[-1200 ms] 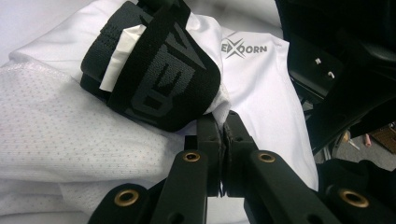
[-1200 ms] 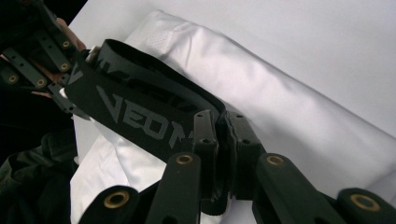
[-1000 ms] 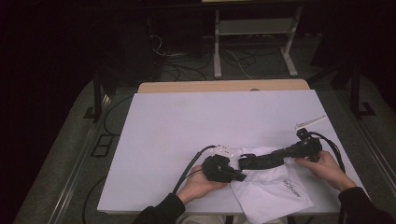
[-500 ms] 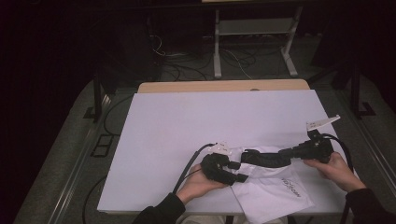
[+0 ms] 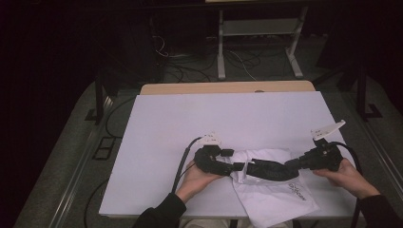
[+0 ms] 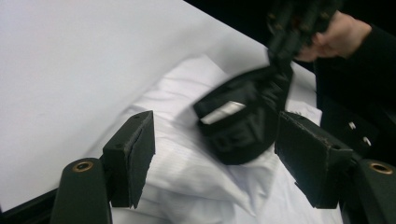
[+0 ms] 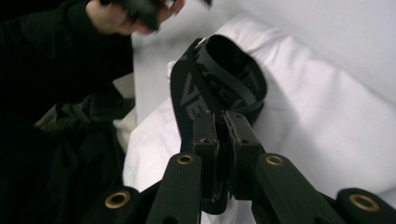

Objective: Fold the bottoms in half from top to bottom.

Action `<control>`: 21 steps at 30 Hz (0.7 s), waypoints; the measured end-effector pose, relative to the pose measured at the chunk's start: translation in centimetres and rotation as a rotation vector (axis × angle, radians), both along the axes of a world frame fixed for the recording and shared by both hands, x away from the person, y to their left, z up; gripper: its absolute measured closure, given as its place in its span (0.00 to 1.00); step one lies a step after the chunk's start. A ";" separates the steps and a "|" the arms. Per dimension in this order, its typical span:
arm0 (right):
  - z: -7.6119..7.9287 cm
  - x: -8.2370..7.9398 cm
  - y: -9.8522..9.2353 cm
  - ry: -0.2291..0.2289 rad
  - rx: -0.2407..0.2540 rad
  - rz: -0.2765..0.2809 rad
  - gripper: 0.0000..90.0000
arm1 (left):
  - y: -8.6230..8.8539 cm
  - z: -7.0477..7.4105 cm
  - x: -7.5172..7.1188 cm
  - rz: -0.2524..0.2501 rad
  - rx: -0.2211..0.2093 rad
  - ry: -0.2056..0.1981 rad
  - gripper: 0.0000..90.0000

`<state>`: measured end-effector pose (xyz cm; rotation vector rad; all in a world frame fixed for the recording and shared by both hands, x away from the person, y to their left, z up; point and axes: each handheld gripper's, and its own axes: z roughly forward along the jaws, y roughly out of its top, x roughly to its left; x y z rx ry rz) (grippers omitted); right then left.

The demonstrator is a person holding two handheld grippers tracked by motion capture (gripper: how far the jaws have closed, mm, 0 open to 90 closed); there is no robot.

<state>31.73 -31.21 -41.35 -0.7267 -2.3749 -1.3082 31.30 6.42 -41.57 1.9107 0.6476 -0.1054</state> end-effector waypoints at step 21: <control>0.0 -1.8 1.1 0.035 -0.128 0.124 0.85 | 1.2 -0.1 0.9 0.071 -0.024 0.000 0.30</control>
